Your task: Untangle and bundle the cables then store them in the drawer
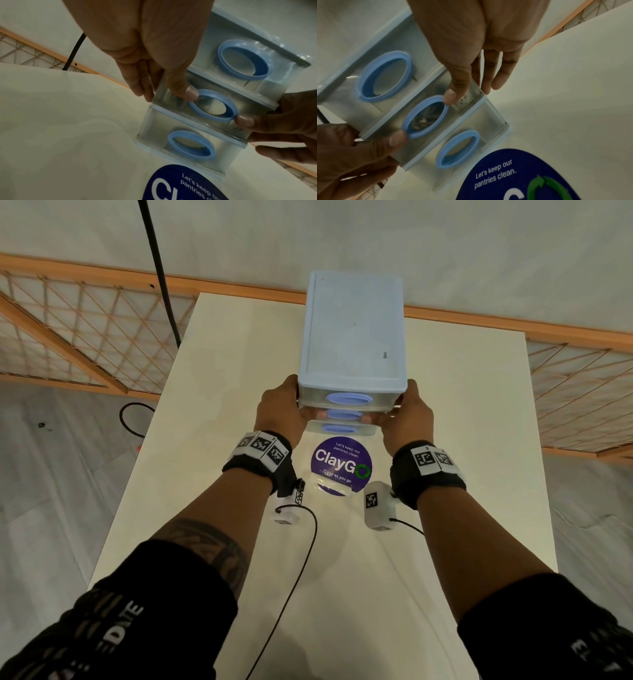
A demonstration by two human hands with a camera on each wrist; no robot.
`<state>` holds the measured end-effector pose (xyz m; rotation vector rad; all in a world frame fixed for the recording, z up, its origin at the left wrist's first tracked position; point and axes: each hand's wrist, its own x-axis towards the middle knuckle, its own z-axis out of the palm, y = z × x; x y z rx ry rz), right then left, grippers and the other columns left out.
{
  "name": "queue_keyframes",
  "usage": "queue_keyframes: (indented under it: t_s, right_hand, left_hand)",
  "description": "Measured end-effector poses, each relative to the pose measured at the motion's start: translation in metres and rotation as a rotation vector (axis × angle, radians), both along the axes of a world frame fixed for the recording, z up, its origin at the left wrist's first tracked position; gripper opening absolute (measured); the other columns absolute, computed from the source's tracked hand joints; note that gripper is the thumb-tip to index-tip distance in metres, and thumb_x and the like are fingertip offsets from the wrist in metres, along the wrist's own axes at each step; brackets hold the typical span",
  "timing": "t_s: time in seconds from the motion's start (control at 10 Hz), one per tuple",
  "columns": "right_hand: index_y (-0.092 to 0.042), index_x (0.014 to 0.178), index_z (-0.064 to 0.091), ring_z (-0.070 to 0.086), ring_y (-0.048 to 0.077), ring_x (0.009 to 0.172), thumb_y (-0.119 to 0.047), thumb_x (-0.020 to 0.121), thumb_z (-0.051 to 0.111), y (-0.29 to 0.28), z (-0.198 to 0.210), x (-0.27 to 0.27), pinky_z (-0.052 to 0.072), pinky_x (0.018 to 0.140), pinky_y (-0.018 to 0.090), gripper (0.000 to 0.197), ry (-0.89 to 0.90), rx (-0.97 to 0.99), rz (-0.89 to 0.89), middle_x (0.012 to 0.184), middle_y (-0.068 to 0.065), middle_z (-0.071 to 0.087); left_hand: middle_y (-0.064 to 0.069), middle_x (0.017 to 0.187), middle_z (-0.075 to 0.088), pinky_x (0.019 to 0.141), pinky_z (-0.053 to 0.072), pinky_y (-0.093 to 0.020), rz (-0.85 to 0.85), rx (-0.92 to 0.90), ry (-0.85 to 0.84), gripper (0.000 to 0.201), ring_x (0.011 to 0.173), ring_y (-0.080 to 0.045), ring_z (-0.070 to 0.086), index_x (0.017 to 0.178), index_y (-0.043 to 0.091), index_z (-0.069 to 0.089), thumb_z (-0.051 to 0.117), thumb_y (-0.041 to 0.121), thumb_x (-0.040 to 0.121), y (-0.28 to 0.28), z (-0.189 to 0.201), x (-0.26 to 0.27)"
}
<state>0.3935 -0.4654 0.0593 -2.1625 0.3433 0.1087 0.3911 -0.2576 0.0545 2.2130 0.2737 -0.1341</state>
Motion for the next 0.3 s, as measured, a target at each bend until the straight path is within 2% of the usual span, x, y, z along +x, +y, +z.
queue_keyframes:
  t_s: [0.1,0.2,0.3]
  right_hand:
    - [-0.011,0.118,0.052,0.067,0.029,0.092,-0.017,0.081,0.081,-0.0015,-0.0005,0.0005,0.058,0.085,0.048,0.048,0.02,0.001,0.002,0.104,0.002,0.066]
    - [-0.013,0.119,0.052,0.068,0.027,0.092,-0.02,0.079,0.084,-0.0006,0.0047,-0.0005,0.058,0.085,0.045,0.052,0.03,0.006,0.009,0.107,0.001,0.066]
    - [-0.017,0.125,0.049,0.067,0.02,0.093,-0.021,0.078,0.086,-0.0029,0.0011,-0.0094,0.056,0.086,0.039,0.06,0.045,0.022,0.019,0.112,-0.005,0.062]
  left_hand:
    - [-0.004,0.111,0.076,0.091,0.058,-0.04,-0.003,-0.025,0.011,0.056,0.098,-0.026,0.072,0.127,0.015,0.064,0.09,0.029,0.079,0.0002,-0.003,0.0007]
    - [-0.004,0.12,0.074,0.095,0.056,-0.037,-0.033,-0.026,0.03,0.057,0.105,-0.023,0.071,0.131,0.015,0.062,0.088,0.026,0.082,0.0016,0.0029,-0.0011]
    - [-0.005,0.141,0.064,0.104,0.052,-0.038,-0.08,-0.038,0.064,0.066,0.121,-0.023,0.067,0.147,0.017,0.048,0.081,0.018,0.09,0.0062,-0.0016,-0.0083]
